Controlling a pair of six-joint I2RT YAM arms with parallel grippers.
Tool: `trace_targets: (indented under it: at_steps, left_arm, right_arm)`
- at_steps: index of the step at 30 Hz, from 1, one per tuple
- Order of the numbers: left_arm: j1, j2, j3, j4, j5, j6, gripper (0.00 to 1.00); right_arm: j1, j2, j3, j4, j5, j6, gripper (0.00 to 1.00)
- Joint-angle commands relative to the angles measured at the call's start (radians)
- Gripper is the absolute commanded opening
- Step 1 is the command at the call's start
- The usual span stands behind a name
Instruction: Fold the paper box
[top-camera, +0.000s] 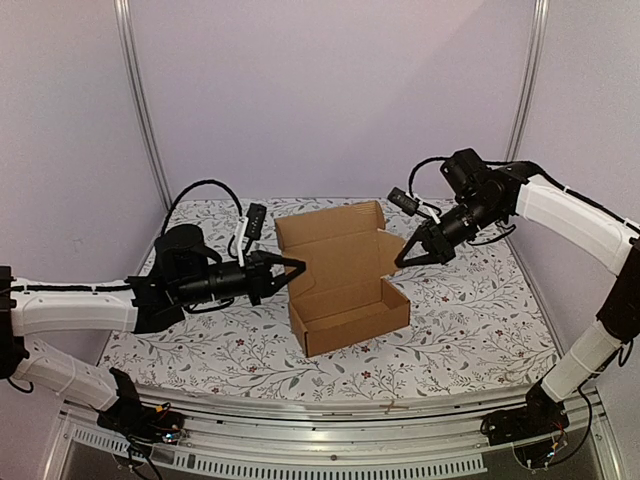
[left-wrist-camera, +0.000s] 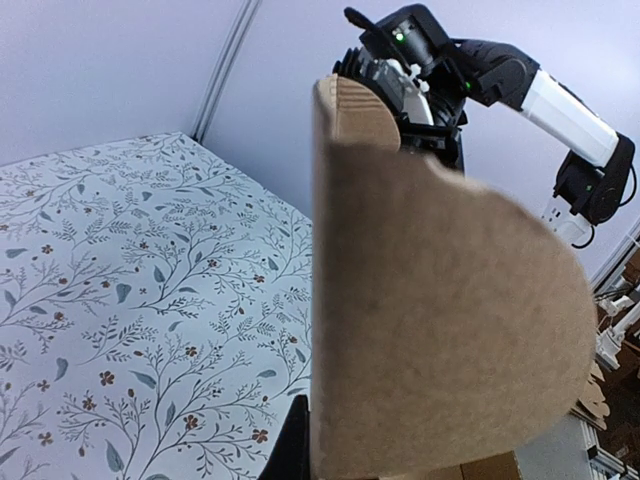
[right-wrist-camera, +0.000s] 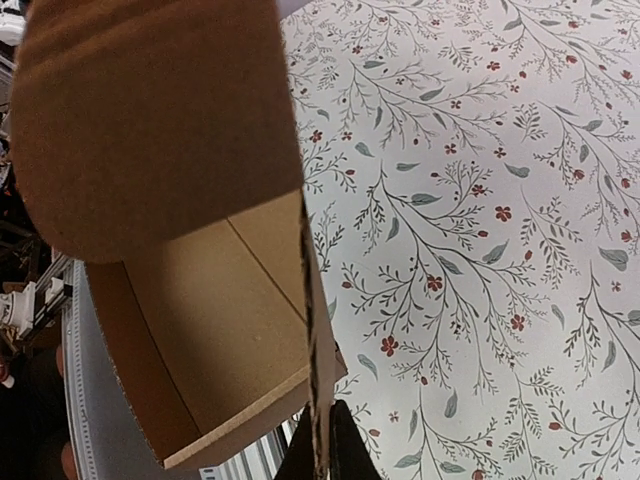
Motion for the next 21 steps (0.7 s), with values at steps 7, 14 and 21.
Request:
trace_targets:
  at_steps: [7,14,21]
  left_arm:
    - [-0.033,0.076,0.005,0.064,-0.186,-0.042,0.0]
    - [0.006,-0.039,0.027,-0.12,-0.014,0.098,0.0]
    - [0.025,-0.099,0.051,-0.189,0.18,0.117,0.0]
  right_arm:
    - [0.059,-0.036,0.005,0.111,0.145,0.212,0.14]
    - [-0.156,-0.11,-0.018,0.082,0.003,0.118,0.33]
    - [-0.218,-0.066,-0.03,0.156,-0.081,0.12,0.34]
